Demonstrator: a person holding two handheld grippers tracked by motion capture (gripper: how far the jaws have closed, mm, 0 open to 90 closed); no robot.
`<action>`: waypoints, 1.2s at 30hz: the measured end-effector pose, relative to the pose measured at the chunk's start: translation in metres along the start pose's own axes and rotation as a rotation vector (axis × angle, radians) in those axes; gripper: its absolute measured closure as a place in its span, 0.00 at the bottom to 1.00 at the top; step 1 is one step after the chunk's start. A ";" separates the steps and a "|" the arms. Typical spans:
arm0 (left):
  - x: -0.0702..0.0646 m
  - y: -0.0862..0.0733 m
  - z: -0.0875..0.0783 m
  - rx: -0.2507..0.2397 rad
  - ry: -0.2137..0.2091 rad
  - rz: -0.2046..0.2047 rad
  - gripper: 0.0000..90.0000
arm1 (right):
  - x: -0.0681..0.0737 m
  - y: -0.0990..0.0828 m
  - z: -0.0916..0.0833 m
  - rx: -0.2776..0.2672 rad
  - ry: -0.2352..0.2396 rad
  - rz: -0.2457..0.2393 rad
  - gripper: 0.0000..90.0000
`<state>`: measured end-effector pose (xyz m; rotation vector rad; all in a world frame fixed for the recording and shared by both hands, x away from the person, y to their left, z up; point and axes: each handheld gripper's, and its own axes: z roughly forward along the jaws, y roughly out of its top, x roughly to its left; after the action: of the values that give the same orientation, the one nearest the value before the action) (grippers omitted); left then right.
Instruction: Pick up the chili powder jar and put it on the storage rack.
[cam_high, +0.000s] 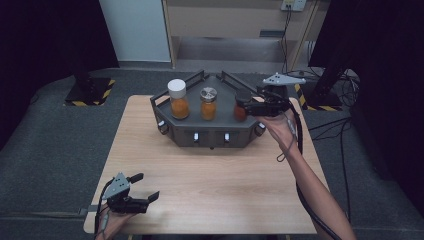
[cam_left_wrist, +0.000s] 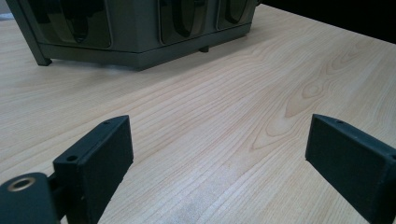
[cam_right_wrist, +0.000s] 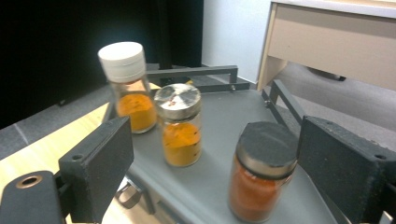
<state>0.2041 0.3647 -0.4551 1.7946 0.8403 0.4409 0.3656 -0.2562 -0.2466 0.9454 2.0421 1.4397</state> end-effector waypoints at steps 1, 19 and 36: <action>0.000 0.000 0.000 -0.002 0.000 0.000 0.07 | 0.000 -0.001 -0.002 -0.002 0.007 -0.003 0.12; 0.000 0.000 0.000 0.006 -0.002 0.006 0.08 | 0.019 -0.032 -0.047 -0.048 0.090 -0.053 0.12; -0.001 0.000 -0.001 0.004 -0.004 0.007 0.08 | 0.025 -0.067 -0.075 -0.080 0.087 -0.041 0.12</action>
<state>0.2028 0.3646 -0.4549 1.8021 0.8333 0.4402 0.2785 -0.2983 -0.2838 0.8170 2.0368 1.5531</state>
